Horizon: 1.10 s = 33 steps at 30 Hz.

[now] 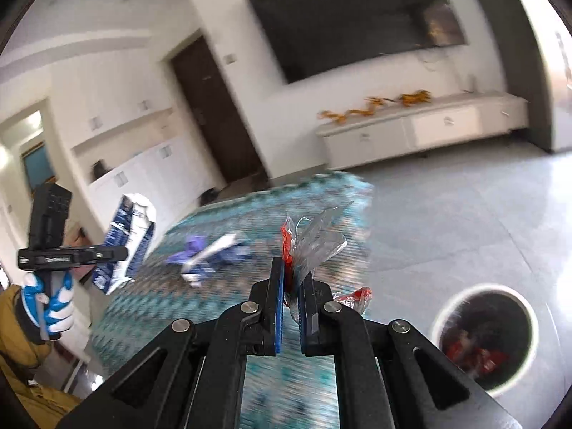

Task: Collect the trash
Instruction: 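Carry carton and wrapper to the bin and open both tools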

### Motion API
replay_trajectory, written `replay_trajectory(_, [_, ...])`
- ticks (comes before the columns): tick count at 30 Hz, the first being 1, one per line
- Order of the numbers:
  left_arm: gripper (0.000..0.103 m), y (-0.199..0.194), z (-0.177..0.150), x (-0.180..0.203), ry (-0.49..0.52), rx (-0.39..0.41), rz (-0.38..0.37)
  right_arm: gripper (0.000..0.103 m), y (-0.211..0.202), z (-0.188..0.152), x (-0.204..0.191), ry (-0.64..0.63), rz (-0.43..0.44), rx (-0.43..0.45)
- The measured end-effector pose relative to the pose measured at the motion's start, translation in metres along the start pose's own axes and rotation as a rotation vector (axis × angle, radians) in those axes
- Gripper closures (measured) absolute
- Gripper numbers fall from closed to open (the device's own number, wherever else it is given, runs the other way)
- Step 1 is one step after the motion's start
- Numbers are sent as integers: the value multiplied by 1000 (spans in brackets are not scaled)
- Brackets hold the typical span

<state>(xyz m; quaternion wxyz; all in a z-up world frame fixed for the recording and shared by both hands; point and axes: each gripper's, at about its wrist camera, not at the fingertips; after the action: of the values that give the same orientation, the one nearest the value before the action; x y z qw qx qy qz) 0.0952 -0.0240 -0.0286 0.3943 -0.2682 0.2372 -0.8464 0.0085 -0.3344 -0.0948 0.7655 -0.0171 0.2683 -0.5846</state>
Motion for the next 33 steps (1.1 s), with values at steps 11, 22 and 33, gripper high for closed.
replay_trajectory(11, [65, 177, 36, 145, 73, -180, -196, 96, -1, -15, 145, 145, -268, -52])
replay_trajectory(22, [62, 313, 34, 186, -97, -323, -232, 93, 44, -44, 218, 214, -402, -196])
replay_trajectory(33, [39, 301, 32, 174, -111, -285, -237, 60, 51, -59, 226, 268, -459, -230])
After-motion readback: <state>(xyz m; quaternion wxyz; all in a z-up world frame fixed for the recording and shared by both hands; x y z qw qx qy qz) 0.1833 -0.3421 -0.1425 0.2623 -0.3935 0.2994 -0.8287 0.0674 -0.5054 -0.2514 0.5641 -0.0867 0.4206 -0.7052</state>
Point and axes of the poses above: each gripper's, at about its wrist camera, not at the fingertips, and y roughly the way its jaws point, x to its right, z to its top, and after that the axes turned 8 degrees about x, right-handed
